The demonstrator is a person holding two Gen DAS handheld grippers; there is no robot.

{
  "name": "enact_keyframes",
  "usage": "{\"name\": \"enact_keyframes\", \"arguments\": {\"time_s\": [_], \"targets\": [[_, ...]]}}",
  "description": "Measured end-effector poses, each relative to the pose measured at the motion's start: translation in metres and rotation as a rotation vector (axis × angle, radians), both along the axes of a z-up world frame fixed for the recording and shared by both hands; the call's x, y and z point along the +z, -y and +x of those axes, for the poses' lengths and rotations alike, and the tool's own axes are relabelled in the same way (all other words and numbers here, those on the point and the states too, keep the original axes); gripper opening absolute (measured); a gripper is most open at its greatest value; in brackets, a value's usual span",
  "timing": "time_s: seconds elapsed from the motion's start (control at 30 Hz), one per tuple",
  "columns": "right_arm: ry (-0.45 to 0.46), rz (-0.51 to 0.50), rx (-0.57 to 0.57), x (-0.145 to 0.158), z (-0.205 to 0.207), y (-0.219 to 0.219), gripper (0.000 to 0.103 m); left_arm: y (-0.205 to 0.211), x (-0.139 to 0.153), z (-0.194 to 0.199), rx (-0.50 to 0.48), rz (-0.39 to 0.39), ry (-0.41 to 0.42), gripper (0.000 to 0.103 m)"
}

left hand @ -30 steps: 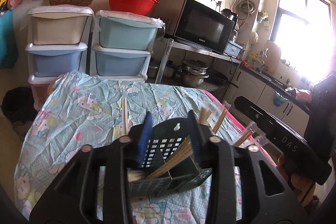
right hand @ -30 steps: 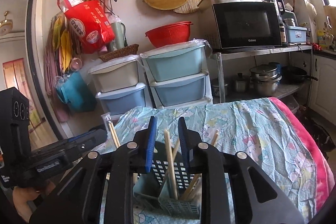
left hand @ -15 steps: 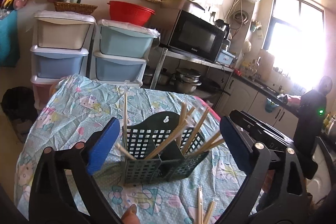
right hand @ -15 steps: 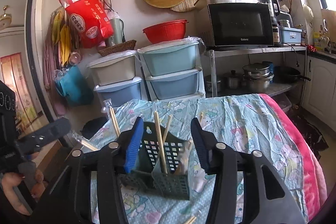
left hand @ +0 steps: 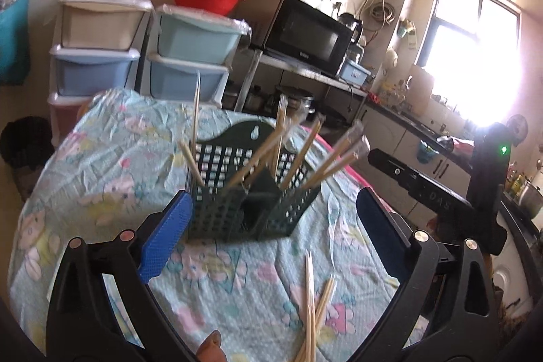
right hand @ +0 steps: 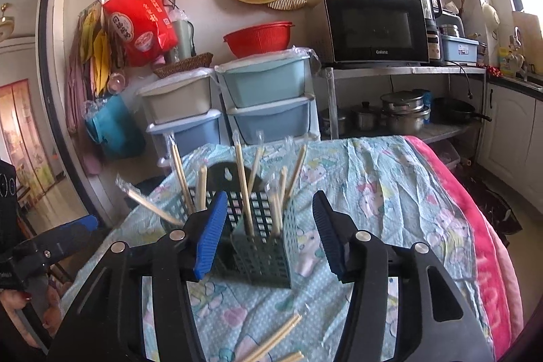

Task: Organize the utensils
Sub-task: 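Withdraw both open grippers from the caddy toward the loose chopsticks, then close the left gripper on a loose chopstick while the right gripper grasps another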

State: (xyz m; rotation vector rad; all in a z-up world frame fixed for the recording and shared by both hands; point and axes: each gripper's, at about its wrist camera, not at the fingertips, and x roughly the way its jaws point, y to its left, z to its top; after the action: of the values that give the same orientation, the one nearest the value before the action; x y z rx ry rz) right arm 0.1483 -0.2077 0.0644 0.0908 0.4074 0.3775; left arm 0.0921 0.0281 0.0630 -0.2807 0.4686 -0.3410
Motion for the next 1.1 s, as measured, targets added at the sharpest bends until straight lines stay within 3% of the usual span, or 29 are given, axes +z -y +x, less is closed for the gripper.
{"name": "enact_keyframes", "arguments": {"time_s": [0.4, 0.6, 1.1], "targets": [[-0.083, -0.021, -0.01, -0.033, -0.013, 0.009, 0.05, 0.025, -0.048, -0.023, -0.086, 0.005, -0.113, 0.089], [-0.133, -0.02, -0.021, -0.048, -0.014, 0.017, 0.05, 0.039, -0.065, -0.033, -0.138, 0.058, -0.16, 0.089], [-0.314, -0.035, 0.005, -0.1, -0.018, 0.024, 0.05, 0.07, -0.11, -0.055, -0.286, 0.144, -0.289, 0.077]]}}
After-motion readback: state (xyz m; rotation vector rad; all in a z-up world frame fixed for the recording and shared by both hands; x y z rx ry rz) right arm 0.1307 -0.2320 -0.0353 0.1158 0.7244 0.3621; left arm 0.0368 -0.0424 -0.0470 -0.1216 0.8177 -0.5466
